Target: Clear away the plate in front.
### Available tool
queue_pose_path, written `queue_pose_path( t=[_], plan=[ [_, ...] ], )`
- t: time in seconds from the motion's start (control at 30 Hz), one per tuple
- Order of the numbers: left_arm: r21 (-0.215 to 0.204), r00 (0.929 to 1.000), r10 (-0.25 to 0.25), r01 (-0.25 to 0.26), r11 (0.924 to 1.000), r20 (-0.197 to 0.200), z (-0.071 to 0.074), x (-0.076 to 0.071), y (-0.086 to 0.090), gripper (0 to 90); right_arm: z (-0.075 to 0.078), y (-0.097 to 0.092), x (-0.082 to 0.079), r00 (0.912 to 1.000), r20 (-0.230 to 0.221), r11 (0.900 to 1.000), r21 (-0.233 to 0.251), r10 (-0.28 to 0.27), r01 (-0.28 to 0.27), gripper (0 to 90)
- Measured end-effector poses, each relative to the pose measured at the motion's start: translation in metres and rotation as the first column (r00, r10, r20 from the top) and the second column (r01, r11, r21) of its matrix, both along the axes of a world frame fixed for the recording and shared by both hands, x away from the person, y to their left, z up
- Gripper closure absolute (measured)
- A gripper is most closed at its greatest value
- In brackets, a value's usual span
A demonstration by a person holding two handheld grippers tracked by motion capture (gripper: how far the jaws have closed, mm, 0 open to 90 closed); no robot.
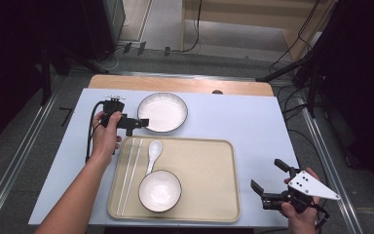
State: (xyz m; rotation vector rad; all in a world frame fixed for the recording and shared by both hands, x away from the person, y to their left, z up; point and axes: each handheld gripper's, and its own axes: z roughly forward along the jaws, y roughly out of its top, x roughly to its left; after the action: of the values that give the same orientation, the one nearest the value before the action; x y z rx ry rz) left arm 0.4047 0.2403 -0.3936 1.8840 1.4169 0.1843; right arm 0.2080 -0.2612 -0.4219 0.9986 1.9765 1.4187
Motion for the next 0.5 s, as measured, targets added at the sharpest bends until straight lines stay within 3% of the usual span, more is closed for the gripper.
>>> queue_pose_path(
  t=[0.17, 0.27, 0.5],
  plan=[
    [-0.033, 0.9993, 0.011, -0.012, 0.9994, -0.035, -0.005, 0.018, -0.001, 0.2, 0.001, -0.001, 0.0, 1.0, -0.003, 1.0, 0.006, 0.0, 0.0, 0.0],
    [-0.013, 0.9985, 0.029, -0.03, 0.9995, -0.046, -0.008, 0.028, -0.003, 4.2, 0.001, 0.0, 0.0, 1.0, -0.001, 1.0, 0.006, 0.0, 0.0, 0.0],
    [-0.042, 0.989, 0.069, -0.075, 0.9963, -0.131, -0.02, 0.048, -0.002, 7.0, 0.001, 0.0, 0.0, 1.0, -0.002, 1.0, 0.007, 0.001, -0.001, 0.0]
  ],
)
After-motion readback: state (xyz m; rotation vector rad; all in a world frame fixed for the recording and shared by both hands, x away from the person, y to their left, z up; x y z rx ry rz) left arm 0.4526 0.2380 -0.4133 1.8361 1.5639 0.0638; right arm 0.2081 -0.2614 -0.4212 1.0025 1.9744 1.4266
